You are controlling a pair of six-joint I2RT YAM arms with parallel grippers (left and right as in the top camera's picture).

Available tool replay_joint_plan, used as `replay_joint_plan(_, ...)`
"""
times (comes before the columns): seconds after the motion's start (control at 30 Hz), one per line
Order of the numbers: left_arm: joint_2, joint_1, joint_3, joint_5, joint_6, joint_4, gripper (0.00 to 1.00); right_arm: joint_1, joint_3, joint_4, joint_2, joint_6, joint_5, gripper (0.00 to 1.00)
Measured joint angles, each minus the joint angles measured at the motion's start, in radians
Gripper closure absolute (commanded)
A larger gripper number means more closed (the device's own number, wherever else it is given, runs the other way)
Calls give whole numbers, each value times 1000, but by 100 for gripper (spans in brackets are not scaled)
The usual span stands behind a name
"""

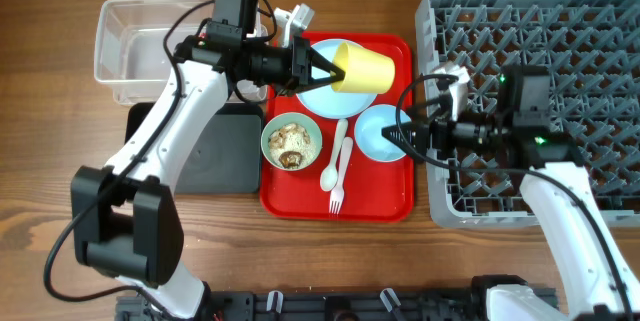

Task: Sort waste into correct bins and load items into the dishwasher rack
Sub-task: 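Hand the yellow cup from the left gripper to the right gripper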

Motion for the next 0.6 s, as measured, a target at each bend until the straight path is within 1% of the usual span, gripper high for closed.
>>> replay_joint_plan(0.17,13,0,0,96,-4,0,96,0,1,237,55,-2,-104,0)
replay_joint_plan(0.3,13,-4,0,131,-3,0,96,0,2,442,92,40,-220,2)
replay_joint_plan(0.43,13,-24,0,139,-3,0,96,0,2,519,98,67,-323,5)
replay_joint_plan(0.5,13,-34,0,144,-3,0,96,0,2,522,98,72,-343,11)
replay_joint_plan(0.6,13,-48,0,161,-3,0,96,0,2,524,98,79,-357,16)
